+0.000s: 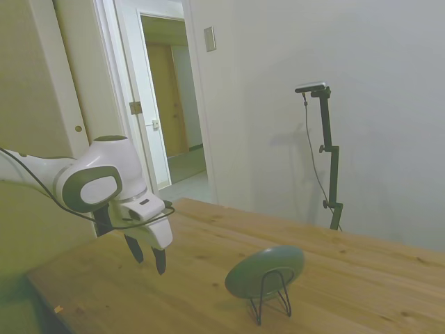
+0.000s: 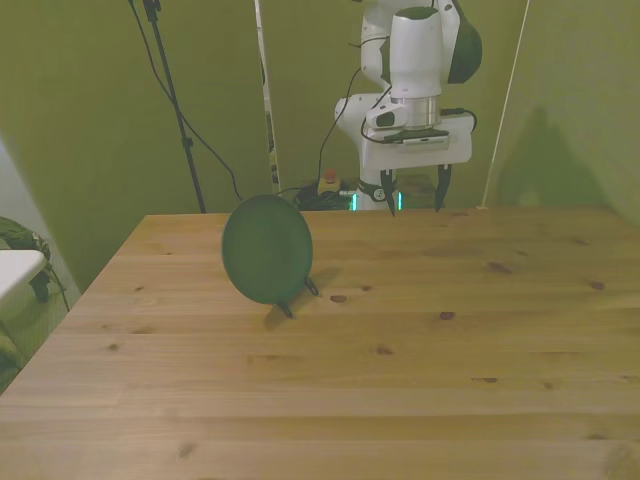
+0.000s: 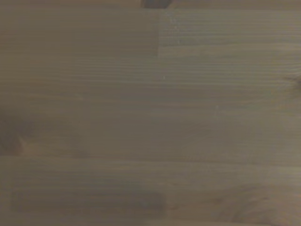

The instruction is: Unload the plate

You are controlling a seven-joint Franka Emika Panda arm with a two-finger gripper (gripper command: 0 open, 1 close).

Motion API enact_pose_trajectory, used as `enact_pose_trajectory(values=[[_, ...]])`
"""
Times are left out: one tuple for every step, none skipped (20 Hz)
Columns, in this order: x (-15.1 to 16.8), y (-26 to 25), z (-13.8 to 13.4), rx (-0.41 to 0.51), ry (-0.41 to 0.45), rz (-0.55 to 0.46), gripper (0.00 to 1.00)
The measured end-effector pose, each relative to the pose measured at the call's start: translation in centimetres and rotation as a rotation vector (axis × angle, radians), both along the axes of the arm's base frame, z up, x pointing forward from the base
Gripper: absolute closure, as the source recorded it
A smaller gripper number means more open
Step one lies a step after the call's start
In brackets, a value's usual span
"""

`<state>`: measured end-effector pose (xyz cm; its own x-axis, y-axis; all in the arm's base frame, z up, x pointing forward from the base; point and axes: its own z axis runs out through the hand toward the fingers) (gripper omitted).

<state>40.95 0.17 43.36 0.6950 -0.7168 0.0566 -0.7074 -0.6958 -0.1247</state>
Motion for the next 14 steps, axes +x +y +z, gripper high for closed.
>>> enact_pose_trajectory(values=[[0.0, 0.0, 0.0, 0.0, 0.001, 0.0, 0.0], [0.0, -0.1, 0.0, 0.0, 0.001, -0.001, 0.0], [0.1, -0.3, 0.1, -0.003, 0.001, -0.005, 0.0], [0.2, -0.7, 0.8, -0.012, -0.001, -0.017, 0.0], [0.4, -1.3, 1.8, -0.018, -0.005, -0.032, 0.0], [0.6, -1.9, 3.2, -0.025, -0.015, -0.048, 0.0], [0.8, -2.6, 4.7, -0.034, -0.028, -0.064, 0.0], [0.8, -3.2, 6.1, -0.042, -0.041, -0.086, 0.0], [0.9, -3.7, 7.4, -0.051, -0.054, -0.107, 0.0], [0.9, -4.3, 8.7, -0.062, -0.064, -0.128, 0.0], [1.0, -5.0, 9.9, -0.071, -0.072, -0.152, 0.0], [1.0, -5.9, 11.0, -0.084, -0.077, -0.178, 0.0], [1.1, -6.9, 11.9, -0.092, -0.077, -0.203, 0.0], [1.1, -8.0, 12.7, -0.096, -0.074, -0.233, 0.0]])
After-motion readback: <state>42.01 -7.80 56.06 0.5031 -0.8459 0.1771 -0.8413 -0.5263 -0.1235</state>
